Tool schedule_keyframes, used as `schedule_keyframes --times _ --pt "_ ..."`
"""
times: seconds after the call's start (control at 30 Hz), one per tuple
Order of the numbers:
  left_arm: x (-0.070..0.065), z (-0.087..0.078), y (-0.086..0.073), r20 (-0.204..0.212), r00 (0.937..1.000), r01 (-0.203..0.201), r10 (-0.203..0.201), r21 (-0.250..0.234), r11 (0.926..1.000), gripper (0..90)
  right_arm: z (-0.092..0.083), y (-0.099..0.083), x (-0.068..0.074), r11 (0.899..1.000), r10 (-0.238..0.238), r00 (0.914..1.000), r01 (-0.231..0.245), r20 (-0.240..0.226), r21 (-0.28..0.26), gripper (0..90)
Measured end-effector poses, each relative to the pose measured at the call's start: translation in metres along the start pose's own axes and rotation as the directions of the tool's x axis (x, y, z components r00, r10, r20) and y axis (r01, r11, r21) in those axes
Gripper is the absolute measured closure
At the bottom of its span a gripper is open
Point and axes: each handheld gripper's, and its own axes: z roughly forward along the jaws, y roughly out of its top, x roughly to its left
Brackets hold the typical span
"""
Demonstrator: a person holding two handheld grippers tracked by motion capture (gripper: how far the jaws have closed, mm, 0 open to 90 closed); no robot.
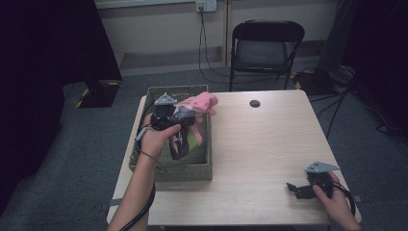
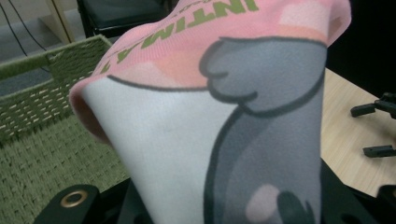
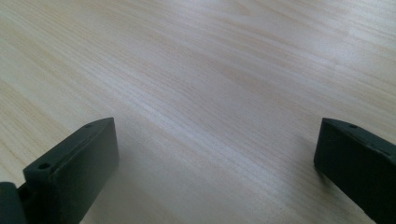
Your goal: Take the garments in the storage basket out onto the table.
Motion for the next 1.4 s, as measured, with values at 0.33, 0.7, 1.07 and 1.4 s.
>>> schedule_keyframes --times 0.33,0.7,1.07,1.4 --pt "-0.017 -0.002 0.02 0.026 0.9989 -0.038 0.038 -0.013 0.9992 65.3 0.0 0.0 0.0 1.0 0.0 1.0 0.0 0.0 0.0 0.0" --pt "-0.044 0.012 0.035 0.095 0.9918 -0.084 0.085 -0.023 0.9962 64.8 0.0 0.0 0.0 1.0 0.0 1.0 0.0 0.0 0.0 0.0" --pt "-0.063 0.031 0.041 0.142 0.9845 -0.1 0.103 -0.028 0.9945 64.9 0.0 0.0 0.0 1.0 0.0 1.0 0.0 0.0 0.0 0.0" --pt "-0.074 0.049 0.039 0.172 0.9793 -0.105 0.107 -0.021 0.9942 64.8 0.0 0.0 0.0 1.0 0.0 1.0 0.0 0.0 0.0 0.0"
